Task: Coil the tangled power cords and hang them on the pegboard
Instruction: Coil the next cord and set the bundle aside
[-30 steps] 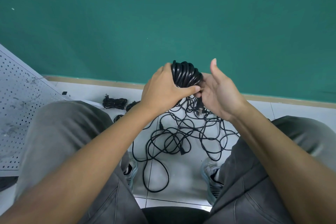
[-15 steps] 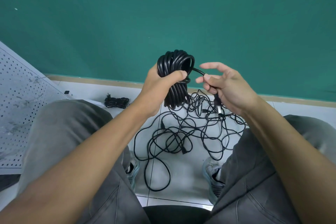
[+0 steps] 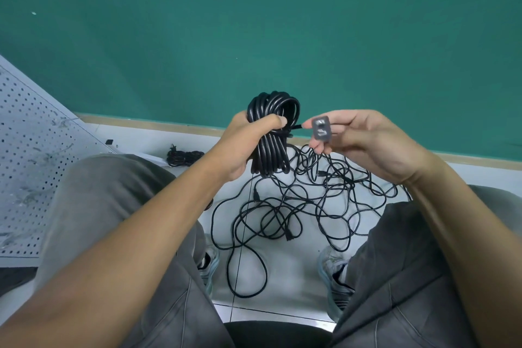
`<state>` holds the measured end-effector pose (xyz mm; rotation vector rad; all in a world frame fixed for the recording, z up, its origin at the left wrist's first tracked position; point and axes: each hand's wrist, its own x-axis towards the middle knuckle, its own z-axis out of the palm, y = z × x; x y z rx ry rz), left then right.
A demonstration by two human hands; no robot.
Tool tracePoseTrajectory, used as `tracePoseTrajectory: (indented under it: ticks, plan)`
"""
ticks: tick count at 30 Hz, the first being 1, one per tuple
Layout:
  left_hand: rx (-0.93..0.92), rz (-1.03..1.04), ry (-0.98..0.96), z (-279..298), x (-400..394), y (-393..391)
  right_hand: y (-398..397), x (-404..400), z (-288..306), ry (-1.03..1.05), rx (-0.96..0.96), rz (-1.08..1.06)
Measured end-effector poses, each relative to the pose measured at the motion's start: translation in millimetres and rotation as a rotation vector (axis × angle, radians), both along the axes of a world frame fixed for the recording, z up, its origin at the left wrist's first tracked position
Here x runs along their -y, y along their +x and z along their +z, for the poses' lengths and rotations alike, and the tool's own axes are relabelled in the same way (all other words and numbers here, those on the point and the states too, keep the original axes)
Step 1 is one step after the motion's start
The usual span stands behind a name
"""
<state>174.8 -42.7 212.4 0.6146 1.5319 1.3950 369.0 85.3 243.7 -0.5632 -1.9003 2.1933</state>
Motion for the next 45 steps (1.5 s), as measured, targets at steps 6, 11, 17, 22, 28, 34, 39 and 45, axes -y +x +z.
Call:
tracePoseTrajectory:
  ticks: [6,11,17,22,28,34,39,45]
  plan:
    - [0.099,-0.069,-0.073,-1.1,0.4,1.9,-10.1,13.9,-3.3,0.425,0.012,-0.177]
    - [0.176,-0.031,-0.086,-7.7,-1.5,6.3,-15.3,21.7,-3.7,0.421,-0.05,-0.323]
    - [0.129,0.09,-0.033,-13.5,-5.7,12.3,-25.7,33.8,-7.1,0.259,-0.142,-0.494]
    - [0.047,0.191,0.067,-12.3,-7.4,19.6,-32.1,40.8,-13.4,0.295,-0.211,-0.733]
    - [0.278,0.258,0.085,-7.8,-3.9,13.7,-36.2,45.5,-13.0,0.334,-0.291,-0.776]
    - [0.383,0.177,0.111,-3.9,-2.9,7.7,-35.3,39.5,-9.3,0.614,-0.249,-0.756]
    - [0.361,0.128,0.122,-2.8,-1.6,2.3,-32.7,38.7,-11.3,0.955,-0.142,-0.577]
    - [0.354,0.108,0.075,-10.6,-1.6,1.2,-31.2,27.9,-15.6,1.092,-0.041,-0.463]
